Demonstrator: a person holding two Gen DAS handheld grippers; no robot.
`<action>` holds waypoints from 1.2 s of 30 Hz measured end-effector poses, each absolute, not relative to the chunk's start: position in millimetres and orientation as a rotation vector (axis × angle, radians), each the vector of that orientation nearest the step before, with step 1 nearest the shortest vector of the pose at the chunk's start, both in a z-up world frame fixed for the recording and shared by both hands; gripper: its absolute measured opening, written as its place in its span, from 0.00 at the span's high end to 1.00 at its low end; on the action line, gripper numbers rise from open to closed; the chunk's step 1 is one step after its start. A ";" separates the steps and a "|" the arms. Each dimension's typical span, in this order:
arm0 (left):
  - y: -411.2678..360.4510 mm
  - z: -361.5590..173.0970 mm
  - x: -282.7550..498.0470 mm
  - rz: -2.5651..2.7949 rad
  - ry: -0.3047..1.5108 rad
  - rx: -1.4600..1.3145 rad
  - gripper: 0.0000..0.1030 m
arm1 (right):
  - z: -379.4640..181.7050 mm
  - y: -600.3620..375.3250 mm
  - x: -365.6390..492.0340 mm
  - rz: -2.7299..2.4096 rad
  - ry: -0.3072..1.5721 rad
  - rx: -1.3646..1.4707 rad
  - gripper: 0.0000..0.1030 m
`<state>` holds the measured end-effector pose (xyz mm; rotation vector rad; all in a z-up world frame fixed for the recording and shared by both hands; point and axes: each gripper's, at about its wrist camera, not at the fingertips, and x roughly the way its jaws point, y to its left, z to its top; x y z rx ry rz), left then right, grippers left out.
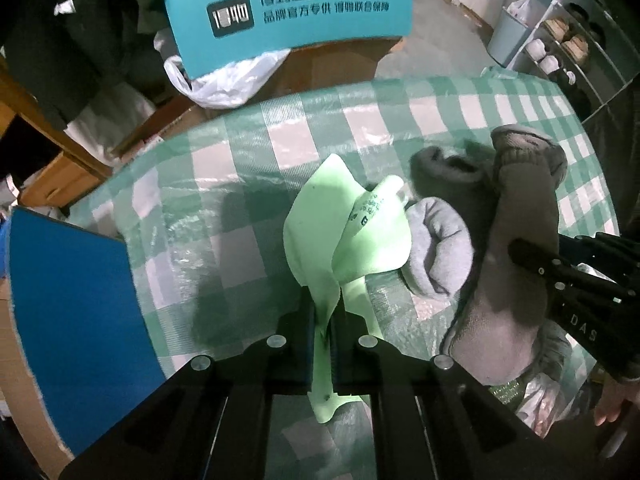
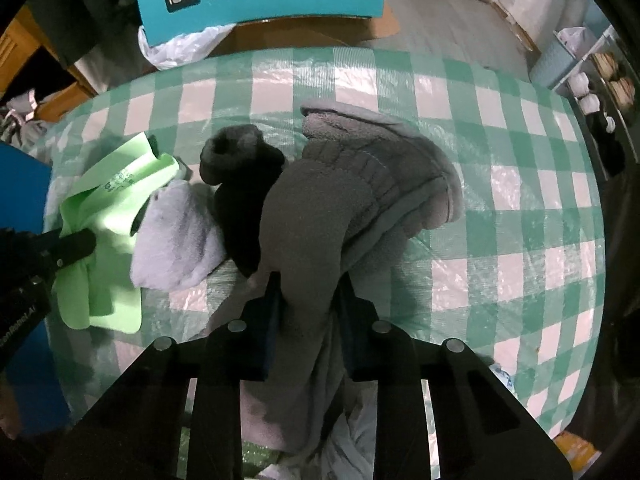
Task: Organize soft objects
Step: 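Lift the light green cloth with the left gripper while the right gripper lifts the grey glove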
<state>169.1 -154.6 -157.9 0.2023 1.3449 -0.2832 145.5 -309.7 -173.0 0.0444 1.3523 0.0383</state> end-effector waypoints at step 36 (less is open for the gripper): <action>-131.9 -63.6 128.0 -0.305 1.155 0.169 0.94 | -48.5 -309.8 103.2 0.164 1.043 0.174 0.79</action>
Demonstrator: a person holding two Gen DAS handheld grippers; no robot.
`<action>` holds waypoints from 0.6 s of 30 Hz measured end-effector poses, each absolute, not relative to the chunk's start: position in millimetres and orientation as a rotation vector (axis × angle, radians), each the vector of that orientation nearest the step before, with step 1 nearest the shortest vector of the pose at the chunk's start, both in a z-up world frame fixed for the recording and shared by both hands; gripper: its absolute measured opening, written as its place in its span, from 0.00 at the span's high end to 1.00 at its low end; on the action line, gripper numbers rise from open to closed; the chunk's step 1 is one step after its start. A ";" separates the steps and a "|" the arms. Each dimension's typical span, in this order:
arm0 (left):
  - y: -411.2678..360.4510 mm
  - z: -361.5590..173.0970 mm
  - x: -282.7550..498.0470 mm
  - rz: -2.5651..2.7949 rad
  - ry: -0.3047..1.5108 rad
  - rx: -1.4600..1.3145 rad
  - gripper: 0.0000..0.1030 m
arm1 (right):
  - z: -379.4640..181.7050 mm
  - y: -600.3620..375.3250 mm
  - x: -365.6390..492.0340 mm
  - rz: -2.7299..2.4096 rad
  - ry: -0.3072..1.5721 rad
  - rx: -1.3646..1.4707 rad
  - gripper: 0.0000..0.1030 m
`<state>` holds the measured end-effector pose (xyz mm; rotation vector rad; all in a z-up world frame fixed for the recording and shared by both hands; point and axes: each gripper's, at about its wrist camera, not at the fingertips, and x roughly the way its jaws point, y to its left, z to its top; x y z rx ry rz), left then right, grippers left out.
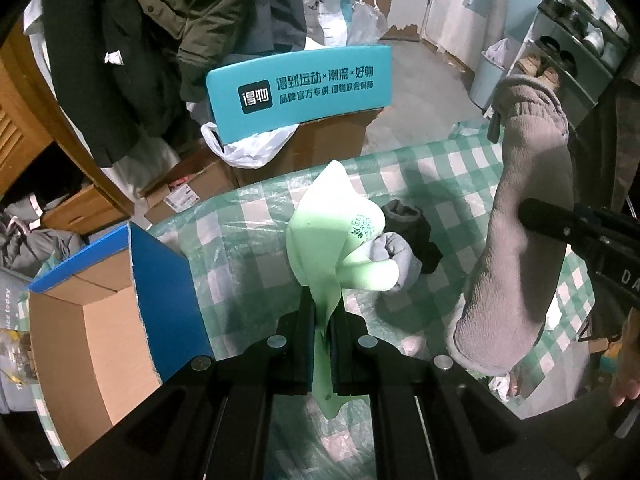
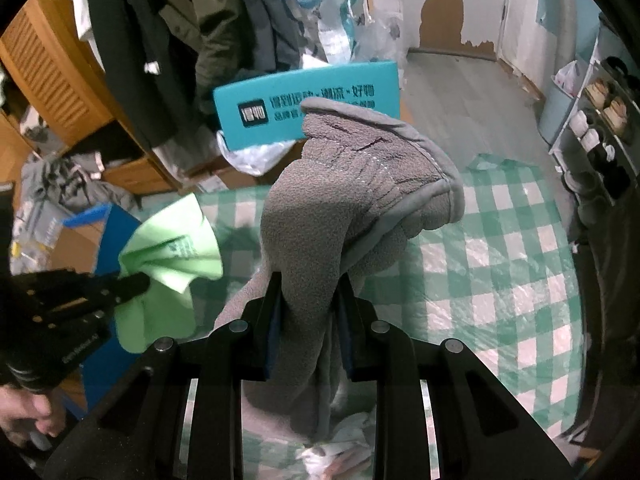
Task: Organize soft objects
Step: 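Lift the light green cloth with the left gripper while the right gripper lifts the grey glove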
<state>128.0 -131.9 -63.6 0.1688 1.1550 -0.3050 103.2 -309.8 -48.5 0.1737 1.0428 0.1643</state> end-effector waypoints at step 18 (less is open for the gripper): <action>-118.9 -31.4 113.6 -0.326 1.096 0.128 0.94 | -0.7 -298.7 89.3 0.204 0.937 0.208 0.79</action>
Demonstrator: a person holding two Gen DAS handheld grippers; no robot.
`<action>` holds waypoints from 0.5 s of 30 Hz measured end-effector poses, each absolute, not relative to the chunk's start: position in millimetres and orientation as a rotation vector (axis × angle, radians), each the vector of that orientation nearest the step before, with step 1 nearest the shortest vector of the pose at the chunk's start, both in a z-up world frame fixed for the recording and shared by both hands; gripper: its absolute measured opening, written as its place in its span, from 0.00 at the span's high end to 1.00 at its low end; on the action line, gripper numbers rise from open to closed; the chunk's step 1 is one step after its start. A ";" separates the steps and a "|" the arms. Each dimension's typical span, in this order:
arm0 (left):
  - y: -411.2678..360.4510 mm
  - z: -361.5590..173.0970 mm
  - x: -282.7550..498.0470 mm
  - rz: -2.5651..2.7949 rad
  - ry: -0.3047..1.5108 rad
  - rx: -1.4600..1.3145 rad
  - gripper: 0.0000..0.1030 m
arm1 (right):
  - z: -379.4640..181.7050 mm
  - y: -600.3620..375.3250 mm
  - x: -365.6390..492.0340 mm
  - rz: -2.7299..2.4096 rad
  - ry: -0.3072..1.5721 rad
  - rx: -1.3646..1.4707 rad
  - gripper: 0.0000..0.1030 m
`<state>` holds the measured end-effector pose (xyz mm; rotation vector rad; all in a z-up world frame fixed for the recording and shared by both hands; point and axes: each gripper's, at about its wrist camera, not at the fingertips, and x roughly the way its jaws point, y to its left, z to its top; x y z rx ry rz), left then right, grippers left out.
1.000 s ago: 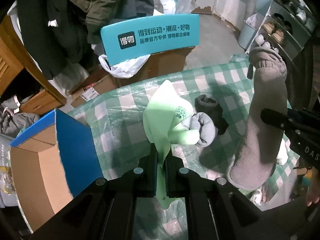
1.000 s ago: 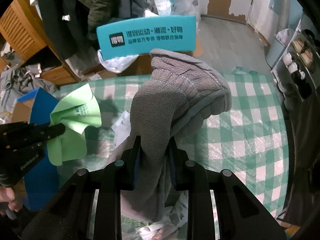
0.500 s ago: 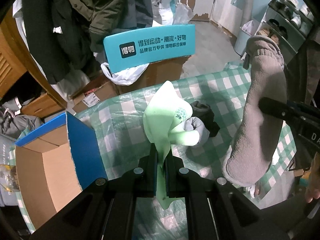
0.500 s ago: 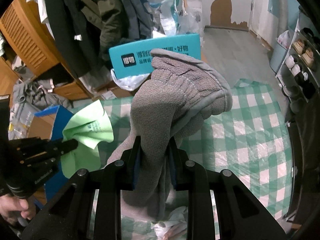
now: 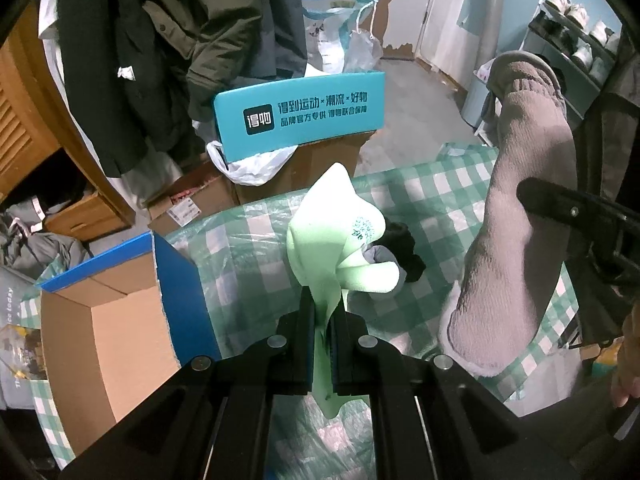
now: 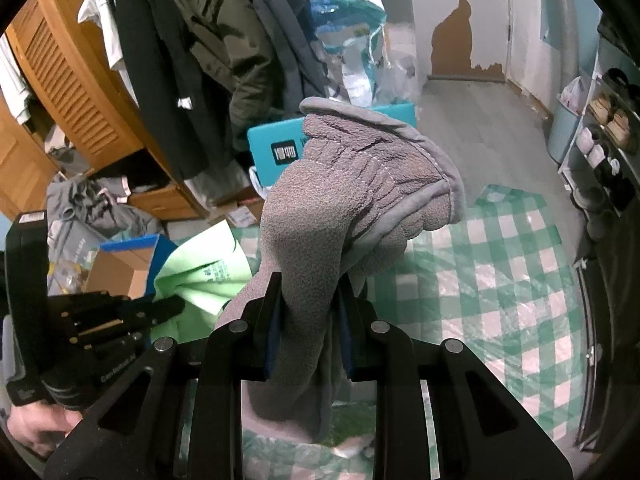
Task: Organize soft objects
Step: 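Lift the light green cloth with the left gripper while the right gripper lifts the grey glove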
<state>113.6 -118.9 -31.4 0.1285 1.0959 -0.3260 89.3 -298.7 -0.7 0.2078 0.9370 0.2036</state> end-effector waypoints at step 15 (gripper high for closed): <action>-112.3 -26.7 108.7 -0.356 1.102 0.083 0.94 | -1.6 -303.5 90.5 0.165 0.934 0.220 0.79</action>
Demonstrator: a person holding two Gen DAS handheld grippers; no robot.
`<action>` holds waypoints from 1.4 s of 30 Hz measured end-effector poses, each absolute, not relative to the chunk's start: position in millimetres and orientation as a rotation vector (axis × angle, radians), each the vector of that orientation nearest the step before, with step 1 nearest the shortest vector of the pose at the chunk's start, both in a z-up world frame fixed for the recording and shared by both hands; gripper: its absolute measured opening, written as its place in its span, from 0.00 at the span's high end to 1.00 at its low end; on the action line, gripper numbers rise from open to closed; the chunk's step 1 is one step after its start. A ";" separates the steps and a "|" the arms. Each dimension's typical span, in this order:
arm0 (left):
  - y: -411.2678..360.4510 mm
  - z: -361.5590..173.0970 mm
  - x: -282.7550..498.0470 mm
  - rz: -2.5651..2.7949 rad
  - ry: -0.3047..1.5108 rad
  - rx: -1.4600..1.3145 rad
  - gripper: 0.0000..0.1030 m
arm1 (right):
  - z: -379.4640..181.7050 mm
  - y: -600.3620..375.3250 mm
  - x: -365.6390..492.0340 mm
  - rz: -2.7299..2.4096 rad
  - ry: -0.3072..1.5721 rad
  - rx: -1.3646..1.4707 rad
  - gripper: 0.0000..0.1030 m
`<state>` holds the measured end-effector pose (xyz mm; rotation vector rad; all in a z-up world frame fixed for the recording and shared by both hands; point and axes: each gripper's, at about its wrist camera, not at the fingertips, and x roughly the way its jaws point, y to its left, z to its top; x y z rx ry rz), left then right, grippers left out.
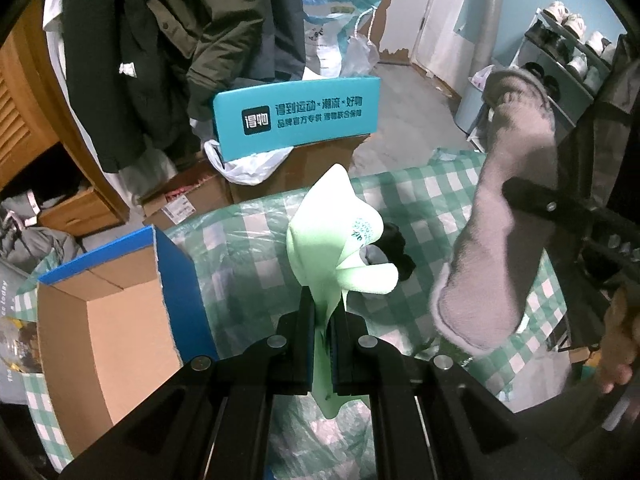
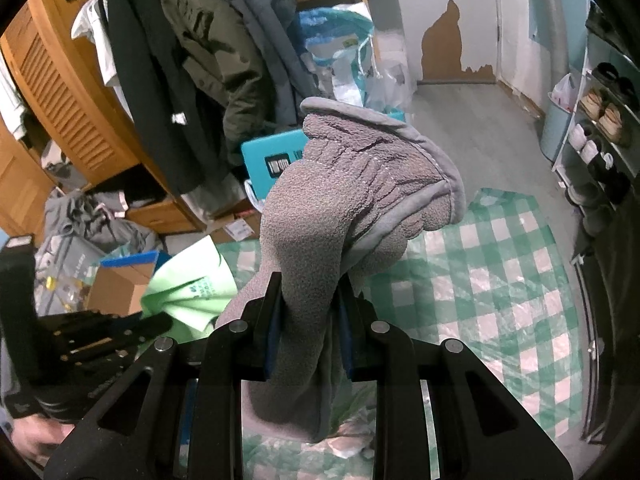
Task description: Organize soft objects
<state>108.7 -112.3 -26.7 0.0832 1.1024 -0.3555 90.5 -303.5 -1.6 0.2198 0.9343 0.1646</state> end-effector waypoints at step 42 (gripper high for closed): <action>-133.6 -67.0 108.2 -0.376 1.210 0.136 0.94 | -125.4 -314.7 46.3 0.123 1.351 0.006 0.37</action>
